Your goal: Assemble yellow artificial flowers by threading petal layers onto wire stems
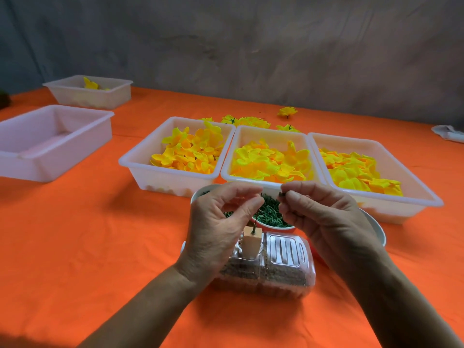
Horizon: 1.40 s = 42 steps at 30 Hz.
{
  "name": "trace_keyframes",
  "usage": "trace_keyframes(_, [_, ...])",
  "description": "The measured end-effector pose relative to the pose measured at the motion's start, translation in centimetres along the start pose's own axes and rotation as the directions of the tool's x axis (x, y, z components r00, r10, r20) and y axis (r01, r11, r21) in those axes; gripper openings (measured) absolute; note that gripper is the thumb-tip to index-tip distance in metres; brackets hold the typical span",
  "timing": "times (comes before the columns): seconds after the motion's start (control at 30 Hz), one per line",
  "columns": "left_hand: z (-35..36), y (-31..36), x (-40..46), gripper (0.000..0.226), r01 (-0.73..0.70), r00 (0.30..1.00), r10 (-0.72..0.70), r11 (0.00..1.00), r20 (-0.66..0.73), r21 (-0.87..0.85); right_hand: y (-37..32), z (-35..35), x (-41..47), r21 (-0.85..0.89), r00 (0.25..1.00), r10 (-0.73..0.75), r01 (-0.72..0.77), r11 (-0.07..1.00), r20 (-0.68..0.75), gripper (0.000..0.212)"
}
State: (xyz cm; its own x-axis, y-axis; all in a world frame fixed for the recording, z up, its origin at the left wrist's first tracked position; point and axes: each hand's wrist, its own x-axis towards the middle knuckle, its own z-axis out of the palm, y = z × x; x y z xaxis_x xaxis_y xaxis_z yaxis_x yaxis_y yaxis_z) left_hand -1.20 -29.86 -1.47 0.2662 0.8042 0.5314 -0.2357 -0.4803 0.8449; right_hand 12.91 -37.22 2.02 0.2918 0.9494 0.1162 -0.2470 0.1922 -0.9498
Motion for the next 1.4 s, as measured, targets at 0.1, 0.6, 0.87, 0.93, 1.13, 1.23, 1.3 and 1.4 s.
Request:
trace_keyframes(0.1, [0.1,0.4,0.3,0.011,-0.025,1.0,0.024,1.0,0.007,0.009,-0.4,0.3,0.1,-0.02,0.999,-0.011,0.01,1.0,-0.03,0.015])
trace_keyframes(0.6, [0.6,0.9,0.1,0.025,0.061,0.998,-0.059,0.992,0.018,-0.108,-0.8,1.1,0.3,-0.237,0.985,-0.168,0.171,0.956,0.033,0.019])
trace_keyframes(0.87, [0.6,1.0,0.0,0.025,0.057,0.998,-0.05,0.981,0.039,-0.183,-1.2,1.7,0.7,-0.41,0.96,-0.252,0.28,0.868,0.122,0.03])
trace_keyframes(0.93, [0.6,1.0,0.0,0.024,0.062,0.998,-0.056,0.98,0.041,-0.188,-1.3,1.9,0.8,-0.454,0.957,-0.257,0.291,0.842,0.137,0.031])
trace_keyframes(1.13, [0.6,1.1,0.0,0.021,0.083,0.996,-0.079,0.978,0.03,-0.19,-1.8,2.2,1.0,-0.539,0.95,-0.263,0.312,0.782,0.169,0.037])
trace_keyframes(1.23, [0.7,1.1,0.1,0.016,0.09,0.996,-0.086,0.978,0.027,-0.188,-1.7,2.3,1.0,-0.518,0.945,-0.285,0.328,0.79,0.163,0.036])
trace_keyframes(1.3, [0.7,1.2,0.1,0.012,0.094,0.996,-0.091,0.976,0.026,-0.196,-1.4,2.4,1.0,-0.475,0.945,-0.292,0.326,0.817,0.146,0.028])
trace_keyframes(1.4, [0.7,1.2,0.1,0.012,0.104,0.994,-0.099,0.97,0.034,-0.218,-1.0,2.3,1.1,-0.419,0.95,-0.286,0.311,0.853,0.125,0.019])
